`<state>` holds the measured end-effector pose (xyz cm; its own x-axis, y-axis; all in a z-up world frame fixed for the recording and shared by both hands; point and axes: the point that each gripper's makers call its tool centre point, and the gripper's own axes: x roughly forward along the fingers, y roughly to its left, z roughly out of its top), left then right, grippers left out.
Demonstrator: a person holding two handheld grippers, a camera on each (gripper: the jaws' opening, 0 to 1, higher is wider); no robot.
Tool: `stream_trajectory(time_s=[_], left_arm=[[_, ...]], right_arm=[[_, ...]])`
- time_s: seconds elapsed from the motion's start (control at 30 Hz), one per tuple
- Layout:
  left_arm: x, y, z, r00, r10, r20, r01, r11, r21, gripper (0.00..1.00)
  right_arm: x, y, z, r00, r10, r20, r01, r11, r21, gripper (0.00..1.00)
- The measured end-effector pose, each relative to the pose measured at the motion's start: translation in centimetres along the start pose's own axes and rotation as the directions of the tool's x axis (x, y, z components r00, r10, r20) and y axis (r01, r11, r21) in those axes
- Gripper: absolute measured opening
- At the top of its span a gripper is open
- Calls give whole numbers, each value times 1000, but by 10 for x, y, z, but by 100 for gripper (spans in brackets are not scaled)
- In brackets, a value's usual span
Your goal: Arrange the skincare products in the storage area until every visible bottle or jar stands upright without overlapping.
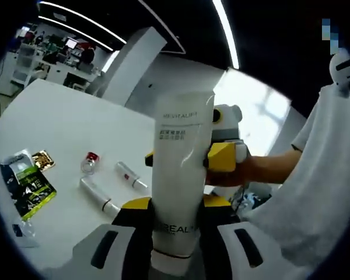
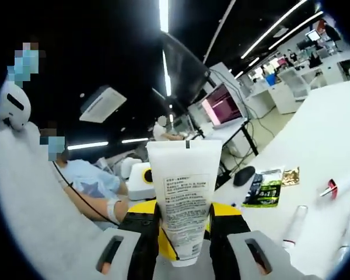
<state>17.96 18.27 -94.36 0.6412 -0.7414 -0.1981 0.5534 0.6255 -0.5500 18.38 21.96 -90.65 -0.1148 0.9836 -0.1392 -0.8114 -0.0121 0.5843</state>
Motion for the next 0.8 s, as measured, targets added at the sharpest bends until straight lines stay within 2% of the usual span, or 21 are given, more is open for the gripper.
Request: stream_trajectory(time_s=[0.03,0.1,0.17,0.23,0.27,0.33,0.4,0.43,0.47,0.5,0.6,0.73,0.8], left_arm=[[1,2,0,1000,18,-4,-18,1000,11,25],[3,11,-1,996,86,-32,-85,995,45,25],[4,18,1,989,141,-40,-137,987,85,25],[5,22,-2,980,190,-63,-182,977,113,25],[6,25,-4,967,237,-92,-223,964,146,25],[7,28,-8,949,292,-121,-262,940,219,25],[8,30,-10,936,327,-128,-283,918,279,25],[10,28,-14,933,332,-139,-289,921,263,25],[12,29,-16,926,349,-142,-297,908,296,25],[12,30,-16,921,363,-140,-305,896,322,25],[15,30,-16,924,356,-136,-297,896,328,26],[17,30,-15,932,345,-114,-288,892,348,27],[19,29,-18,935,335,-118,-279,898,339,28]], right_arm=[[0,-1,0,1000,-10,-2,10,1000,-2,27],[3,-12,1,996,-84,10,83,994,66,27],[6,-19,4,990,-133,46,127,984,121,27],[6,-27,3,979,-194,58,176,959,223,26],[6,-32,1,971,-233,62,211,945,249,26],[5,-36,-1,960,-271,71,241,928,283,24],[3,-40,-3,947,-310,78,273,910,311,22],[0,-44,-7,936,-346,66,309,897,316,20],[-2,-46,-9,929,-366,63,329,890,314,19],[-2,-45,-10,929,-365,64,330,894,303,18],[-5,-47,-9,924,-378,62,343,888,307,16],[-8,-48,-8,918,-393,48,366,889,274,14],[-9,-47,-11,917,-398,31,380,893,240,13]])
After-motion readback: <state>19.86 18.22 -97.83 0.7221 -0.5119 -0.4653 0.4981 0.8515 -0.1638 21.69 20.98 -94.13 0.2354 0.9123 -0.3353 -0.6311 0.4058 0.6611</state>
